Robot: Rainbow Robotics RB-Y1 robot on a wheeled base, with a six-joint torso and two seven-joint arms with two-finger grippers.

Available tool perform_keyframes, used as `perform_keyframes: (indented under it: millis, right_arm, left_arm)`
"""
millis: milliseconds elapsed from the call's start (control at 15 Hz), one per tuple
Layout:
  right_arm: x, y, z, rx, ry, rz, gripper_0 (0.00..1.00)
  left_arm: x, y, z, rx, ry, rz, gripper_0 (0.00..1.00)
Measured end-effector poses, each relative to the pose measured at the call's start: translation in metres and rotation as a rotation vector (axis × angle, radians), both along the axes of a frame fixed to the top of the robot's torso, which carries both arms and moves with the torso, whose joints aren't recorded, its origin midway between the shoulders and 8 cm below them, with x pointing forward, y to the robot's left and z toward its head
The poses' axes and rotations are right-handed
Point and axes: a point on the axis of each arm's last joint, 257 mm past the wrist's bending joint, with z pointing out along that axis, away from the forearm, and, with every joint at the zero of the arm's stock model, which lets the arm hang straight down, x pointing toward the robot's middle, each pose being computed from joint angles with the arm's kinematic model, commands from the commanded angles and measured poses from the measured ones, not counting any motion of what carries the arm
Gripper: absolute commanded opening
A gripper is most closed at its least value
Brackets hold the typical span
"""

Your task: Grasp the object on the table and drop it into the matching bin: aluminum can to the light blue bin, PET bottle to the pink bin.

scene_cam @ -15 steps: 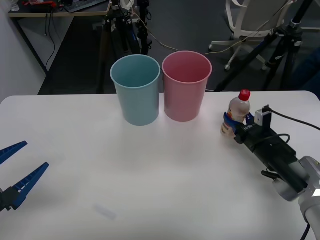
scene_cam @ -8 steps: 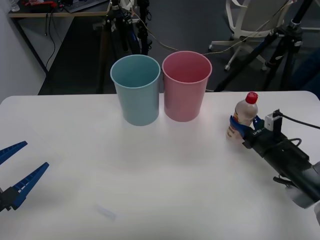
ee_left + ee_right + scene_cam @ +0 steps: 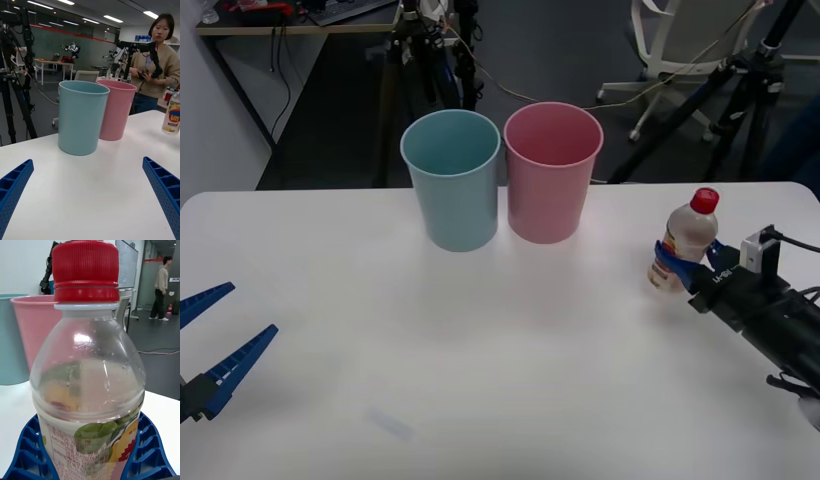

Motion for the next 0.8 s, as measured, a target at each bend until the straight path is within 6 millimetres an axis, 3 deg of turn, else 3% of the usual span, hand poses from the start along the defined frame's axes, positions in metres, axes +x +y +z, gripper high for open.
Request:
perform_keyframes:
  millis: [467,800]
  right_arm:
    - [-0.025,0.013,0.052,0.015,-0.005,0.059,0.00]
    - [-0.036,0.038,0.108,0.046,0.016,0.135,0.00]
  left_arm:
    - [0.000,0.000,0.000,0.000,0.000,0.000,1.00]
    - [0.000,0.000,0.000,0.000,0.000,0.000,1.00]
